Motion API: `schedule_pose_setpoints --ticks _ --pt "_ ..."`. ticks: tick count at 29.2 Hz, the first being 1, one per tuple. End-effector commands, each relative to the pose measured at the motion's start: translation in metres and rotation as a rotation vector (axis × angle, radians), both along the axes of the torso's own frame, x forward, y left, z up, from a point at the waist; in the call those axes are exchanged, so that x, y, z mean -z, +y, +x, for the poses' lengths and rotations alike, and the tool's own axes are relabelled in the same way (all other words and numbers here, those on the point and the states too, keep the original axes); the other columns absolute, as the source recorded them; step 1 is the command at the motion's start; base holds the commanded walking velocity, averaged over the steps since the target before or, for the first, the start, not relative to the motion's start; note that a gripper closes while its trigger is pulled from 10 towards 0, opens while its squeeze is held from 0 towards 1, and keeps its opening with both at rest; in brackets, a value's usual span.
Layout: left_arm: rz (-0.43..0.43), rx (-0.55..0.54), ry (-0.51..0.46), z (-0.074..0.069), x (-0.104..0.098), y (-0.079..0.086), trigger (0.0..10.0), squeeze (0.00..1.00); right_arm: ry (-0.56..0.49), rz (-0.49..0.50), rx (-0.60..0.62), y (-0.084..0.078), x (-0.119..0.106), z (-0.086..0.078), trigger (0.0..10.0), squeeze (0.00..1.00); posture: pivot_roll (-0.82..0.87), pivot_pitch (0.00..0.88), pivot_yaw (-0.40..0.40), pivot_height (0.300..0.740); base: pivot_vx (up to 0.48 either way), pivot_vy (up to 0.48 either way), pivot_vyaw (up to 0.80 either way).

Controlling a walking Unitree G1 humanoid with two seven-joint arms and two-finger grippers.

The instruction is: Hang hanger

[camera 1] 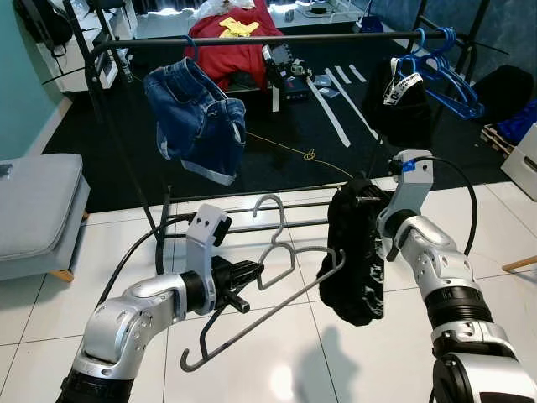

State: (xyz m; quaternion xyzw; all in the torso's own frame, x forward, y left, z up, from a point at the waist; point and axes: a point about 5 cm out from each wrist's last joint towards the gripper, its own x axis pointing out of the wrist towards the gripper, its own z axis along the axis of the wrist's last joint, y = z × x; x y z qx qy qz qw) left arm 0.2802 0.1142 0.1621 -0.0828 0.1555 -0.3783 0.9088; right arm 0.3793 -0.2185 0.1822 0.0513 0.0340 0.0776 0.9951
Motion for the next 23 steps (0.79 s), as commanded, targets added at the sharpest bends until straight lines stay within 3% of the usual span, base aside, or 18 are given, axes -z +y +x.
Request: schedule_pose_setpoints --ticks 1,10,14,23 --pt "0.015 -0.003 0.009 0.000 0.000 0.004 0.0 0.00 -0.044 -0.001 -0.024 0.006 -0.010 0.003 10.0 0.00 0.04 0.136 0.031 0.740 0.000 0.000 0.00" --pt "-0.013 0.029 0.016 -0.002 0.002 -0.009 0.0 0.00 -0.044 0.004 -0.031 0.009 -0.011 0.004 10.0 0.00 0.04 0.139 0.031 0.740 0.000 0.000 0.00" --pt "-0.005 0.039 -0.002 0.009 0.008 -0.026 0.0 0.00 -0.045 0.011 -0.050 0.016 -0.011 0.006 10.0 0.00 0.03 0.140 0.032 0.740 0.000 0.000 0.00" --pt "0.029 0.036 -0.045 0.019 0.006 -0.029 0.0 0.00 -0.050 0.020 -0.063 0.021 -0.012 0.006 10.0 0.00 0.02 0.139 0.036 0.740 0.000 0.000 0.00"
